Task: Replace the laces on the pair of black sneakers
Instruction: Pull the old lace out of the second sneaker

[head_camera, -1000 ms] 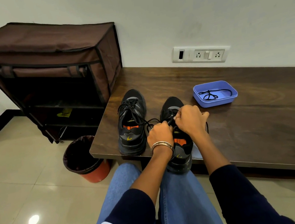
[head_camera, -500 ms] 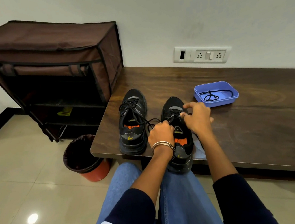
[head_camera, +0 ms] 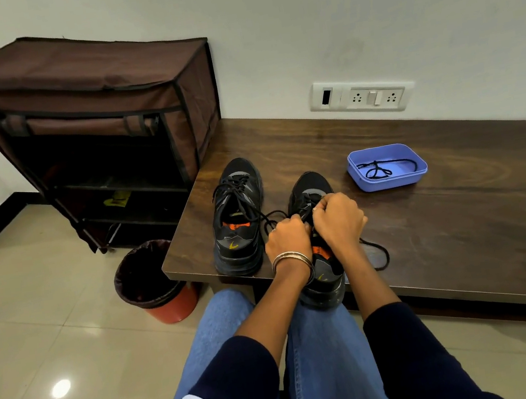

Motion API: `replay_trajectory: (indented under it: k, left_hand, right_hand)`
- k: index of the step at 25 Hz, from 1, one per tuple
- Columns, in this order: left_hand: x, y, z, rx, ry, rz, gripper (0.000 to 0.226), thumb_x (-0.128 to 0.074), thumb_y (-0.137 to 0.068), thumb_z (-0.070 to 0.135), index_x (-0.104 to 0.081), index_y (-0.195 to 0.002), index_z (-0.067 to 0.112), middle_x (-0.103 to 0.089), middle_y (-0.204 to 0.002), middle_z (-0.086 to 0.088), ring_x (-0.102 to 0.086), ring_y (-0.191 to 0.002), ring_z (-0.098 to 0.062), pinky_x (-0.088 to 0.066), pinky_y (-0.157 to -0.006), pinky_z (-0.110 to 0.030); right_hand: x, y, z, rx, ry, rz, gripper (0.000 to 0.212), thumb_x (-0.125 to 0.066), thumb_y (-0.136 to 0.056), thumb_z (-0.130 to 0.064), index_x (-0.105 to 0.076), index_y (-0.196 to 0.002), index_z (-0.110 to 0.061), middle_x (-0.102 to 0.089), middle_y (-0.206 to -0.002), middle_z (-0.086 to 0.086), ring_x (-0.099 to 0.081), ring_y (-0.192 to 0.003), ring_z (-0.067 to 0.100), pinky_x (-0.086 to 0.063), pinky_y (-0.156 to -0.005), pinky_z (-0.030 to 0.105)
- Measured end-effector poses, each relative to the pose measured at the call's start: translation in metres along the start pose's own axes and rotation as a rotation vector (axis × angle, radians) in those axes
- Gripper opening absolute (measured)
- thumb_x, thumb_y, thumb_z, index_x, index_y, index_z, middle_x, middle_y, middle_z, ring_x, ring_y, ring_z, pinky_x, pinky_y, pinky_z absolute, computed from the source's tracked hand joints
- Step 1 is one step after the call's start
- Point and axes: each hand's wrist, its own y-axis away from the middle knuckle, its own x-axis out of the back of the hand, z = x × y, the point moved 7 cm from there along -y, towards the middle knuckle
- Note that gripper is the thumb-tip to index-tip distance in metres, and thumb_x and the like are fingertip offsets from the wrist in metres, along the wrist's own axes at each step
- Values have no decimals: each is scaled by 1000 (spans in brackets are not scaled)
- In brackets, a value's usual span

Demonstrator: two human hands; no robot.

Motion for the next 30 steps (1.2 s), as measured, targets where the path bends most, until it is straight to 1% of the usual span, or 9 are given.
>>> replay_trajectory:
  k: [10, 15, 16, 19, 20, 22, 25, 28, 30]
  left_hand:
    - [2, 1, 1, -7, -5, 7, 32, -40, -100, 33, -59, -116, 14, -63, -112, -14, -61, -104, -36, -46, -74, -36]
    - [2, -2, -2, 8, 7, 31, 31, -40, -99, 31, -61, -113, 13, -64, -110, -14, -62, -101, -36, -48, -75, -38]
    - [1, -2, -2, 7, 10, 30, 31, -41, -99, 31, -62, -113, 13, -65, -109, -14, -62, -101, -36, -48, -75, -38]
    - [-2, -1, -2, 15, 25, 26, 31, -41, -99, 31, -62, -112, 13, -65, -109, -14, -62, -101, -36, -49, -75, -39]
    - [-2, -2, -2, 13, 24, 26, 31, -41, -99, 31, -62, -112, 13, -65, -109, -13, -62, -101, -36, -48, -75, -38]
    - [-2, -2, -1, 5, 18, 32, 31, -41, -99, 31, -62, -111, 13, -65, -109, -12, -62, -101, -35, -48, -74, -38]
    - [-3, -2, -2, 1, 18, 29, 31, -42, -99, 33, -61, -112, 13, -63, -112, -10, -61, -102, -34, -49, -75, -37]
    - [-9, -7, -6, 4, 88, 1, 33, -45, -97, 39, -61, -116, 16, -60, -116, -8, -59, -106, -32, -47, -78, -38]
    - [-13, -11, -14, 15, 226, 0, 38, -49, -94, 46, -61, -119, 20, -58, -119, -6, -58, -108, -29, -46, -82, -38]
  right_hand:
    - [-7, -1, 21, -438, -257, -27, 19, -53, -89, -20, -66, -95, -8, -64, -100, 11, -55, -95, 31, -38, -89, 42]
    - [6, -1, 52, -716, -1025, 56, 14, -38, -90, -2, -50, -97, -1, -60, -85, 9, -67, -71, 30, -57, -70, 41]
    - [15, -3, 63, -717, -1040, 97, 12, -39, -91, 0, -51, -91, 0, -61, -83, 10, -65, -67, 26, -56, -69, 39]
    - [37, -2, 75, -645, -751, 154, 15, -54, -92, -7, -57, -77, -9, -66, -94, 12, -62, -87, 26, -50, -85, 43]
    - [42, 2, 72, -615, -617, 146, 6, -58, -92, -11, -60, -87, -10, -63, -102, 9, -59, -101, 28, -44, -96, 47]
    - [45, 4, 57, -448, -457, 148, 26, -61, -91, -11, -61, -116, -10, -60, -117, 6, -53, -115, 27, -36, -104, 50]
    - [35, 6, 23, -144, -425, 62, 22, -60, -88, -2, -70, -107, -8, -69, -102, 6, -63, -94, 19, -50, -91, 34]
    - [5, 10, 10, -65, -247, -147, 14, -61, -86, -7, -72, -95, -6, -69, -97, 10, -63, -97, 27, -53, -86, 38]
    - [-6, 10, 7, -29, -172, -169, 15, -62, -83, -18, -71, -92, -9, -67, -100, 12, -61, -101, 32, -53, -85, 40]
